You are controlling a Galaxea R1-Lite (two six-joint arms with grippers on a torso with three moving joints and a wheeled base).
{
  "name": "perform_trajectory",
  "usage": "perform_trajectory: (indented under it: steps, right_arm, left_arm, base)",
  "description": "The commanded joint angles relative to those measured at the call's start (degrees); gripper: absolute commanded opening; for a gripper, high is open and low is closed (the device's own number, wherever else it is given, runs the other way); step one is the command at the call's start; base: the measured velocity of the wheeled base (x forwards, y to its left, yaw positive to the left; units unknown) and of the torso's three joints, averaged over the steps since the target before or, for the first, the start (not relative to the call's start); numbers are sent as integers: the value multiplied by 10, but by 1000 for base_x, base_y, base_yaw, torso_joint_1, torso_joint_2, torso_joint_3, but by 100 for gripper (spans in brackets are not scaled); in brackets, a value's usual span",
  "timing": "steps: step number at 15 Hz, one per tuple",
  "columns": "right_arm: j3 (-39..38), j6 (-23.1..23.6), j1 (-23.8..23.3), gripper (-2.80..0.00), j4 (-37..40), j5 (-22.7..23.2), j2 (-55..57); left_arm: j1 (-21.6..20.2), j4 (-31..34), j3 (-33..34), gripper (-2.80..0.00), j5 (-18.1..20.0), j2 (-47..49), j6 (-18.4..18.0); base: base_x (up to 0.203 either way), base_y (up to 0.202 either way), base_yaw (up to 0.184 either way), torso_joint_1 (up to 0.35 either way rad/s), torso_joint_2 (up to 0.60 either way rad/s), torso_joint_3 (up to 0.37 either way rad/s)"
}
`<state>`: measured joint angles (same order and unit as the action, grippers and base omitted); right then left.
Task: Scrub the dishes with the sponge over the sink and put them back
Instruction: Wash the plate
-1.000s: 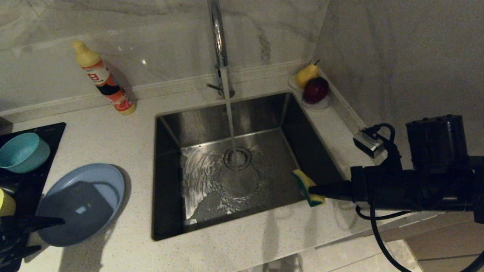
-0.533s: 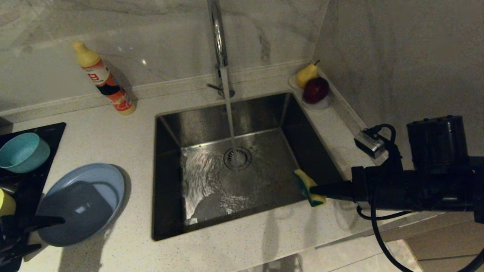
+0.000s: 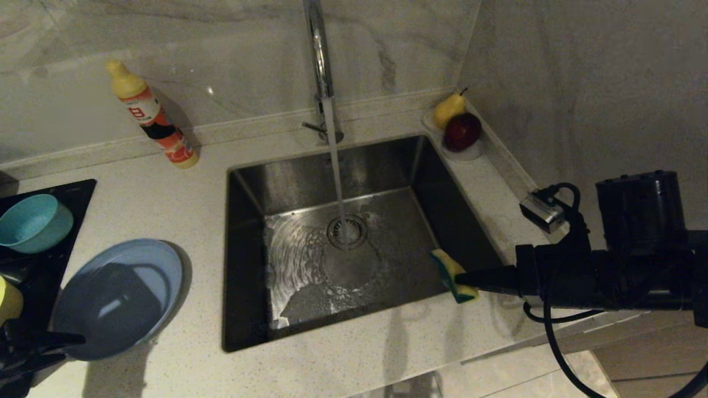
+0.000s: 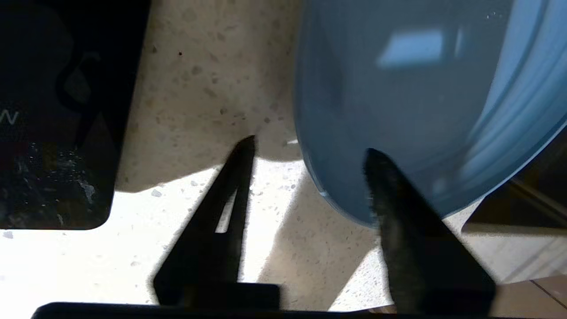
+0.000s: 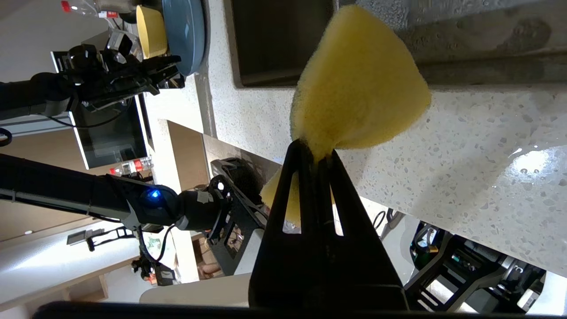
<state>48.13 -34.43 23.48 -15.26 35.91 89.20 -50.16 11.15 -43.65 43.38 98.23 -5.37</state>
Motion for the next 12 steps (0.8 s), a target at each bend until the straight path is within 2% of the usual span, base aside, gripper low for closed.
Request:
perform_trajectory:
  steps: [1, 5, 9, 12]
  right_arm:
    - [-1, -2, -2, -280, -1, 2, 0]
    - [0, -3, -11, -280, 0, 3, -1]
    - [-1, -3, -12, -280, 0, 16, -1]
    - [-1, -3, -12, -280, 0, 19, -3]
  left_arm:
    - [0, 6, -6, -280, 2, 0, 0]
    - [1, 13, -9, -280, -29, -6, 1]
    - [1, 33, -26, -280, -25, -36, 9]
    - [1, 51, -42, -280, -16, -73, 46]
  base:
    - [0, 0, 0, 0, 0, 0]
    - [0, 0, 0, 0, 0, 0]
    - [0, 0, 0, 0, 0, 0]
    - [0, 0, 0, 0, 0, 0]
